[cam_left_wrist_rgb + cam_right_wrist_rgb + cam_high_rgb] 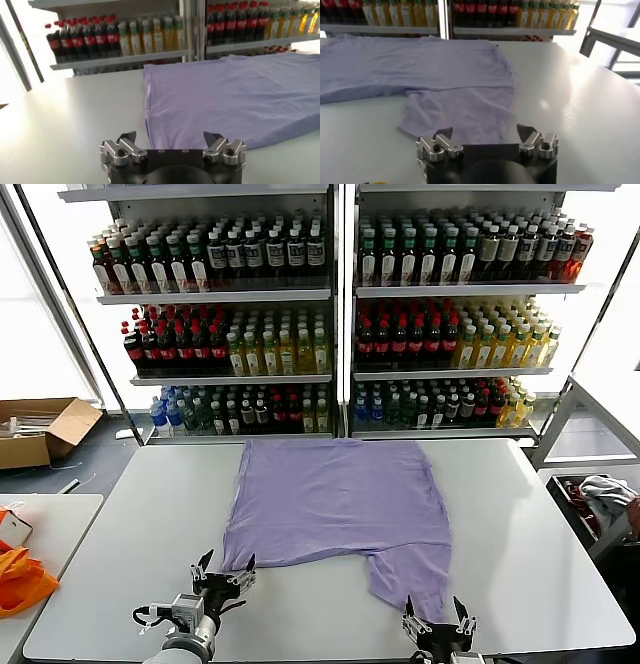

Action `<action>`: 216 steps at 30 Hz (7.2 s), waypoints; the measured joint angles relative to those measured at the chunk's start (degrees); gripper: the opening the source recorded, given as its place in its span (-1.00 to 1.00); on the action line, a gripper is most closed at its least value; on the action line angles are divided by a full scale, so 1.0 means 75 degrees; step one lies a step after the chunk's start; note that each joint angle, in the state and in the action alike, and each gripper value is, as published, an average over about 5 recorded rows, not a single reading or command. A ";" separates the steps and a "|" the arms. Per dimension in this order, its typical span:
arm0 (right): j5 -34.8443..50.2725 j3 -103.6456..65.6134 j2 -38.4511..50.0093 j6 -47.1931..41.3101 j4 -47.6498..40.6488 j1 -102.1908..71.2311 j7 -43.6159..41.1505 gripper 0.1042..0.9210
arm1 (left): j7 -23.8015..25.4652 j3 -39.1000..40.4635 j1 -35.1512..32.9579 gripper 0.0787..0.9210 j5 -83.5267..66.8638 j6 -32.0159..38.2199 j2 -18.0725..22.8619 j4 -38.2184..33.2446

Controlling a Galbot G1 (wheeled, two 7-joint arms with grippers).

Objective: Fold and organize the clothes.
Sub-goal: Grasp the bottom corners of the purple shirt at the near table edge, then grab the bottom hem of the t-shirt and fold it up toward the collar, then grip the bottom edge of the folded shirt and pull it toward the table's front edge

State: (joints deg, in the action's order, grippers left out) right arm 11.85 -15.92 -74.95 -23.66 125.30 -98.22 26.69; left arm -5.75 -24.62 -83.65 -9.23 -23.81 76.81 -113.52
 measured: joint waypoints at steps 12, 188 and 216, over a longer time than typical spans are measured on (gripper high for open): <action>-0.0017 0.0159 -0.0019 0.0133 -0.0268 0.0065 0.0053 0.14 | -0.0040 0.0009 -0.0111 0.41 -0.0255 -0.0160 -0.0045 0.0016; 0.0730 -0.0671 0.0007 -0.0802 -0.3300 0.4247 -0.0576 -0.72 | -0.0939 0.1056 0.2917 -0.59 -0.1128 -0.0781 -0.0445 0.2257; 0.0507 -0.0781 -0.0170 -0.0921 -0.1088 0.2527 -0.0155 -0.98 | -0.0977 0.0968 0.1587 -0.98 -0.0517 -0.0388 -0.0680 0.0595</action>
State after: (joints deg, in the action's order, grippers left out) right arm 15.65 -21.78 -76.22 -30.57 117.14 -79.27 25.53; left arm -13.08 -17.37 -71.75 -13.11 -26.73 71.72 -109.05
